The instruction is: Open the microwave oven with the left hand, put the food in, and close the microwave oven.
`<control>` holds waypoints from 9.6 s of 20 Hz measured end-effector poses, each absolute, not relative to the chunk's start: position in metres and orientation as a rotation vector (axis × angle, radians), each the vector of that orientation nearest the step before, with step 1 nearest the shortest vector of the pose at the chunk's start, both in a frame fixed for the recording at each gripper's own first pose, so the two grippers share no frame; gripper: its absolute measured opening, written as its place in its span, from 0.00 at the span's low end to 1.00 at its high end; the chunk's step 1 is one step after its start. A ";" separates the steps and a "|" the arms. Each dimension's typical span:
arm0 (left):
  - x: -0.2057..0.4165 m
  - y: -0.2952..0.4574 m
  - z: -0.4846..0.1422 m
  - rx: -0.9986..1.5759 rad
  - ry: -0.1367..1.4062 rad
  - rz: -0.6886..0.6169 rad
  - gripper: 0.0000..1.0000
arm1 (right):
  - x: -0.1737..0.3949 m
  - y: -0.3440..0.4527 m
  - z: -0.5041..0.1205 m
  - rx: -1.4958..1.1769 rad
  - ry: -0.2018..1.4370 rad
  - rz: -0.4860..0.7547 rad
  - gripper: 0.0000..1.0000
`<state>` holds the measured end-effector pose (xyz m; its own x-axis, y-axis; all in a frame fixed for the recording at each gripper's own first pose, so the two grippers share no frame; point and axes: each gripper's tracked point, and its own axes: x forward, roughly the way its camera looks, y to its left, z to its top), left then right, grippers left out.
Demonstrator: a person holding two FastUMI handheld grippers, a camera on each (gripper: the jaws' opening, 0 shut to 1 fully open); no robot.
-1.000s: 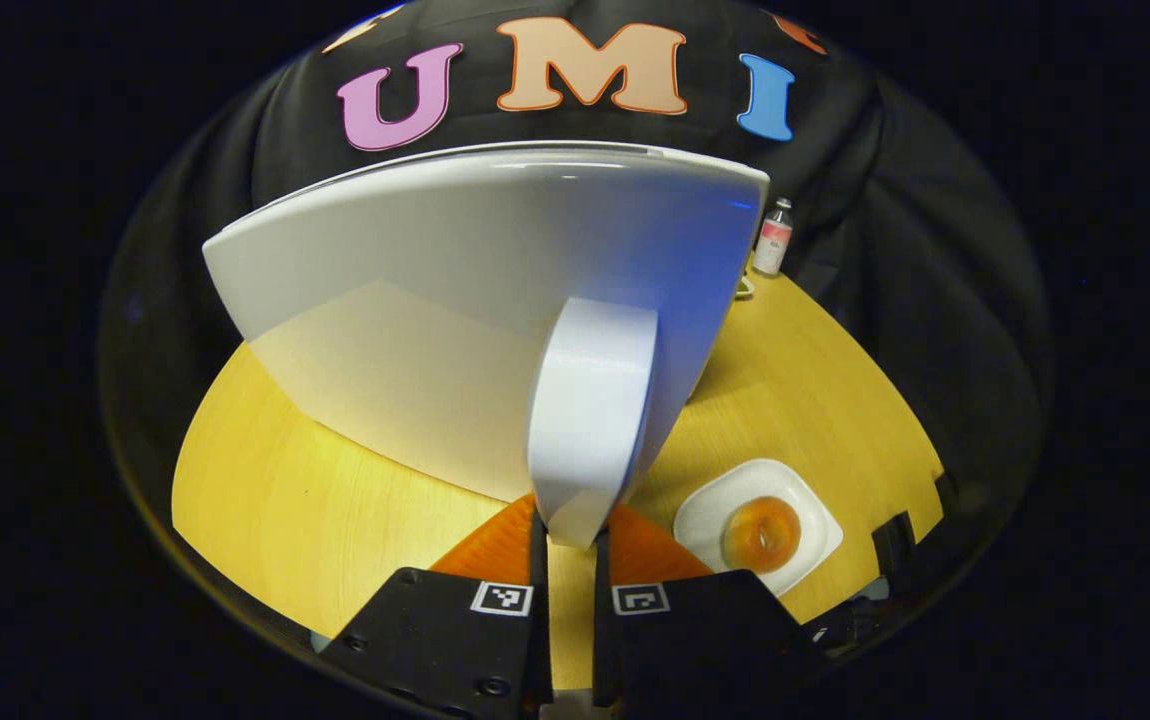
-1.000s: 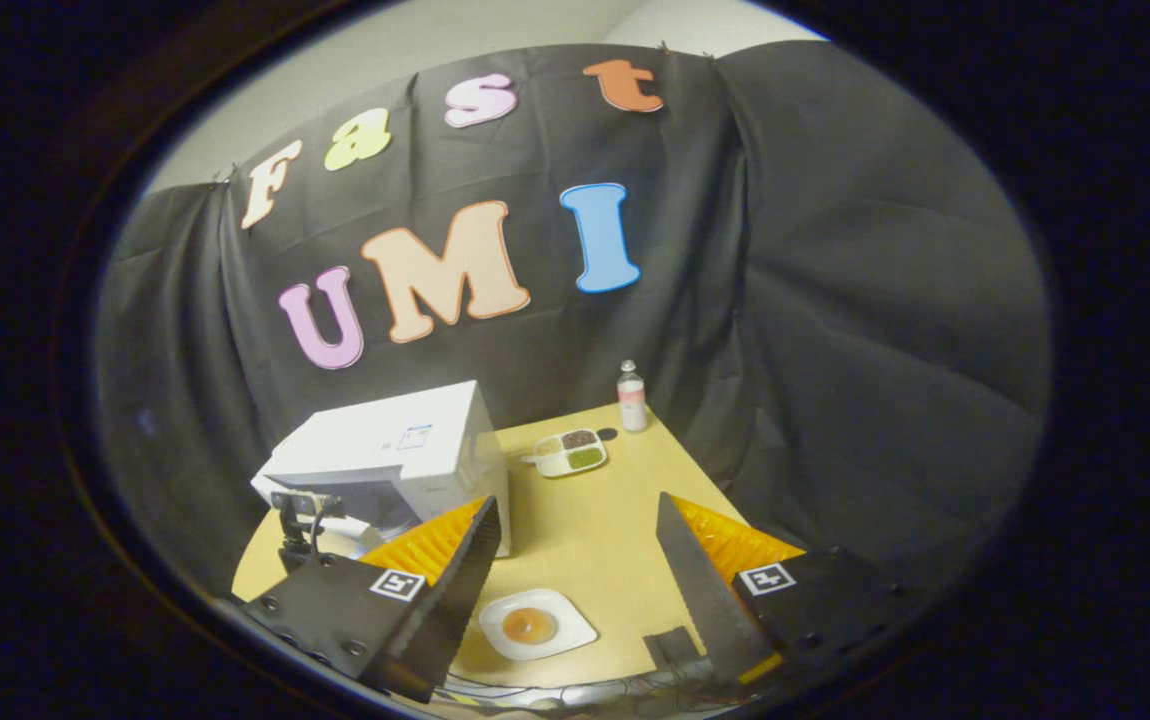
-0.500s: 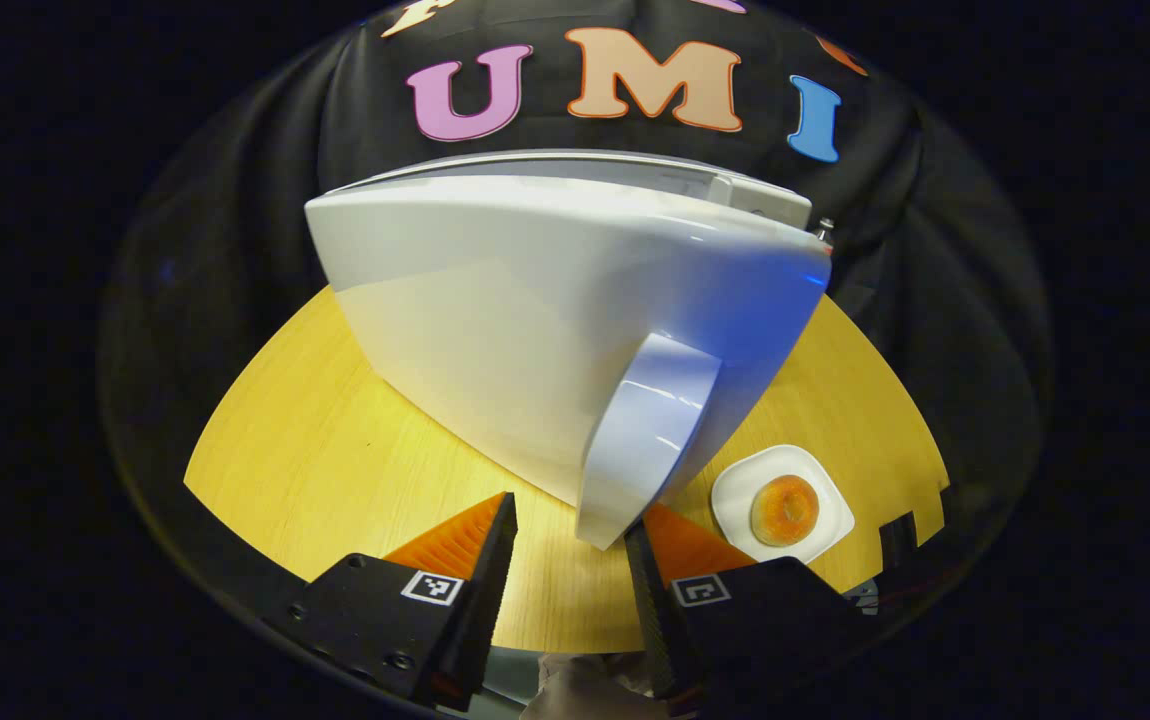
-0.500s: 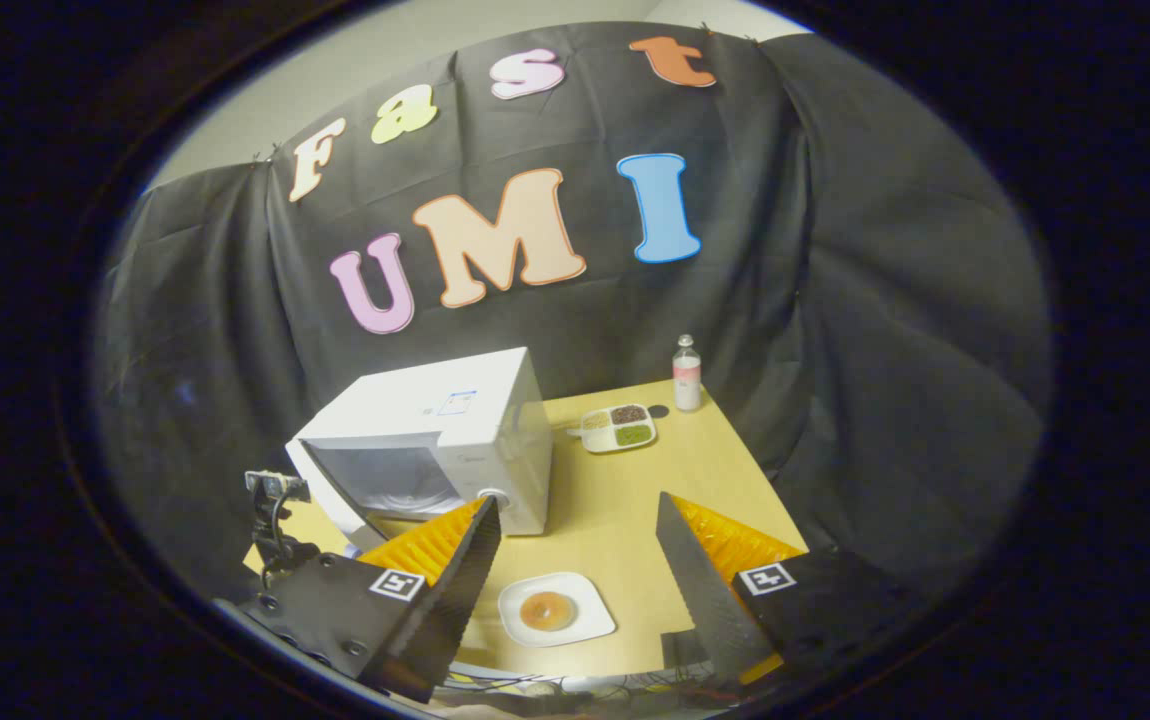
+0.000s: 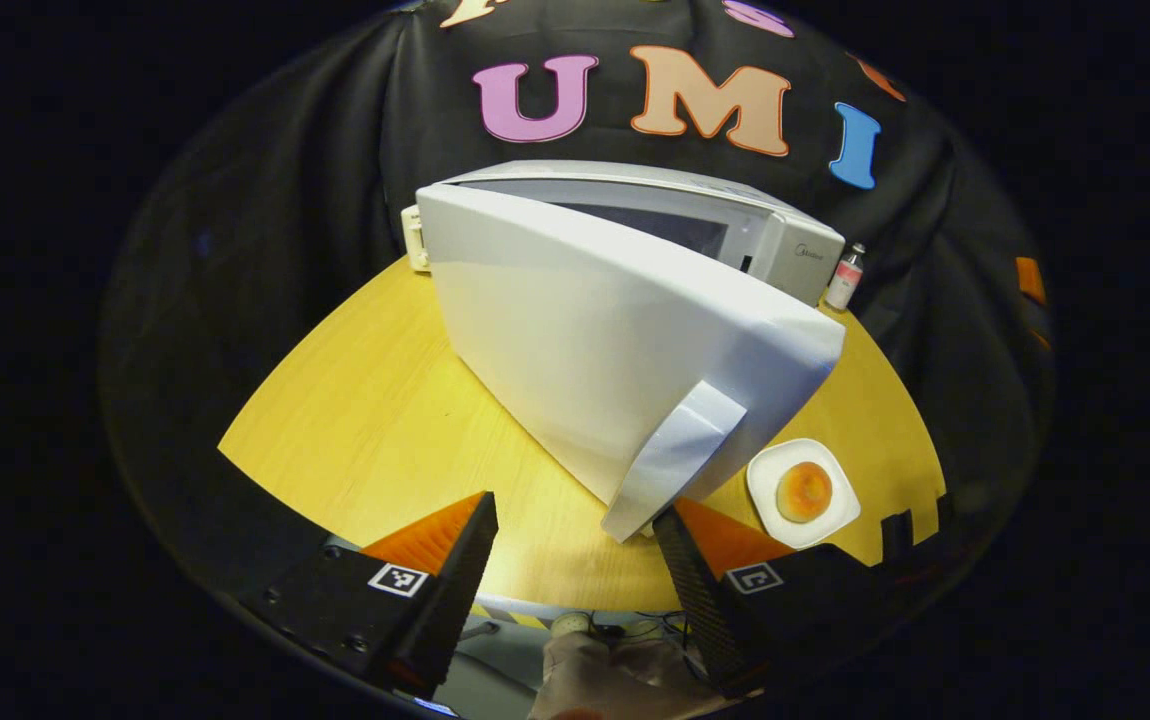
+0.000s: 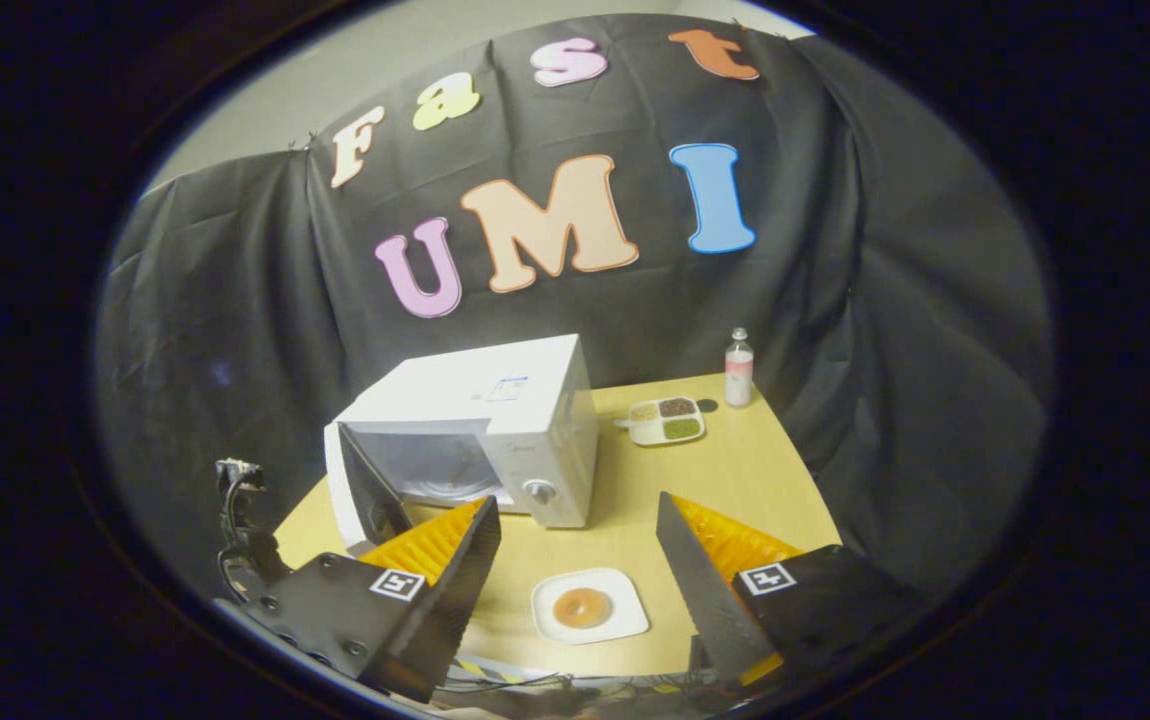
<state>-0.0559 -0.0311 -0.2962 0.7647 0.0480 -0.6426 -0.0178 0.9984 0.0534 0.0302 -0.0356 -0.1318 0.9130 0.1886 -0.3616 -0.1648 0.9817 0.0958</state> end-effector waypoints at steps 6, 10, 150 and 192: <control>-0.097 0.023 -0.284 -0.024 0.703 0.157 0.93 | 0.027 -0.007 -0.148 0.043 0.411 0.228 0.98; -0.114 0.064 -0.276 -0.095 0.676 0.240 0.92 | 0.028 0.011 -0.160 0.016 0.437 0.256 0.92; 0.016 0.225 -0.212 0.035 0.480 -0.084 0.02 | 0.105 0.152 -0.212 0.201 0.252 -0.023 0.99; 0.018 -0.070 -0.210 0.054 0.445 -0.269 0.00 | 0.005 -0.048 -0.174 0.162 0.290 -0.015 0.91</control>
